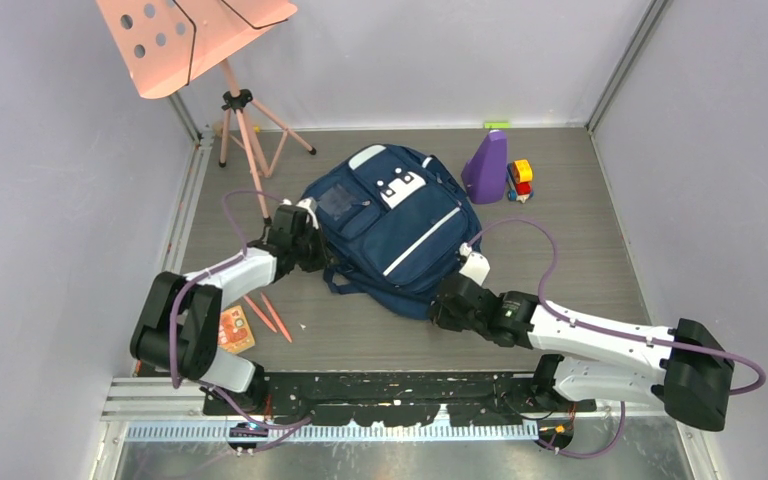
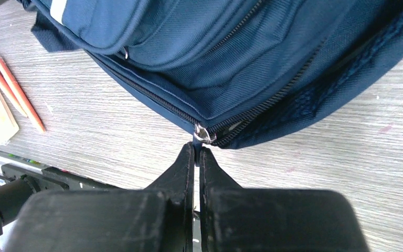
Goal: Pack the student bag
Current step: Zip the student bag at the center of the board.
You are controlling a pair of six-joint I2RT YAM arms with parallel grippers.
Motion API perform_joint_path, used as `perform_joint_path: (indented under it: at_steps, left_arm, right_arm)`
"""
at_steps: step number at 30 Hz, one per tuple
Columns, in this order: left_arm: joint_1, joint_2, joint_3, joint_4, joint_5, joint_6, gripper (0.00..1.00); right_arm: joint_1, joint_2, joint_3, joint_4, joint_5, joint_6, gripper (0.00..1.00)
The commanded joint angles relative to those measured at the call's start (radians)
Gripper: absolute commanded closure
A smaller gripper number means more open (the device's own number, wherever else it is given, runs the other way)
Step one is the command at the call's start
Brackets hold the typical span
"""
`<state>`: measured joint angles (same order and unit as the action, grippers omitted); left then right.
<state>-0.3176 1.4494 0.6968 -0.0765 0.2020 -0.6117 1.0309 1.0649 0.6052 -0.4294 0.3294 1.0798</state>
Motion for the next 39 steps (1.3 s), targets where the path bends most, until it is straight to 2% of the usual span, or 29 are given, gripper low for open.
perform_joint_path:
  at_steps: [1, 12, 13, 15, 17, 18, 19, 21, 22, 23, 25, 27, 33, 39]
  left_arm:
    - [0.055, 0.066, 0.124, 0.082, -0.194, 0.108, 1.00]
    - [0.055, 0.210, 0.299, 0.086, -0.215, 0.164, 1.00]
    - [0.055, 0.201, 0.294, 0.084, -0.207, 0.170, 0.96]
    - [0.055, 0.169, 0.269, 0.084, -0.163, 0.181, 0.80]
    - [0.053, 0.114, 0.232, 0.082, -0.155, 0.190, 0.60]
    - [0.051, 0.084, 0.212, 0.080, -0.157, 0.193, 0.52]
    - [0.051, 0.052, 0.191, 0.080, -0.160, 0.198, 0.46]
    - [0.048, -0.022, 0.159, 0.034, -0.169, 0.207, 0.35]
    - [0.044, -0.054, 0.142, 0.009, -0.174, 0.210, 0.33]
    - [0.040, -0.085, 0.126, -0.003, -0.176, 0.211, 0.31]
    - [0.023, -0.146, 0.092, -0.022, -0.181, 0.211, 0.29]
    - [0.000, -0.204, 0.069, -0.053, -0.189, 0.211, 0.28]
    - [-0.058, -0.326, 0.008, -0.099, -0.151, 0.164, 0.27]
    - [-0.097, -0.405, -0.028, -0.095, -0.131, 0.121, 0.27]
  right_arm:
    - [-0.012, -0.065, -0.057, -0.090, 0.015, 0.051, 0.99]
    - [-0.022, -0.105, -0.082, -0.063, 0.029, 0.043, 1.00]
    - [-0.022, -0.107, -0.076, -0.065, 0.030, 0.035, 0.99]
    - [-0.022, -0.112, -0.056, -0.066, 0.032, 0.005, 0.97]
    - [-0.022, -0.117, -0.038, -0.075, 0.035, -0.023, 0.88]
    - [-0.022, -0.118, -0.025, -0.082, 0.039, -0.038, 0.80]
    - [-0.022, -0.121, -0.019, -0.098, 0.045, -0.045, 0.76]
    - [-0.022, -0.128, -0.002, -0.121, 0.053, -0.079, 0.59]
    - [-0.022, -0.131, 0.009, -0.126, 0.056, -0.091, 0.55]
    - [-0.022, -0.132, 0.015, -0.135, 0.058, -0.117, 0.48]
    - [-0.022, -0.133, 0.032, -0.142, 0.058, -0.167, 0.40]
    - [-0.022, -0.124, 0.053, -0.140, 0.051, -0.228, 0.36]
    - [-0.016, -0.070, 0.136, -0.116, 0.019, -0.349, 0.35]
    - [0.040, 0.063, 0.189, -0.083, 0.100, -0.290, 0.39]
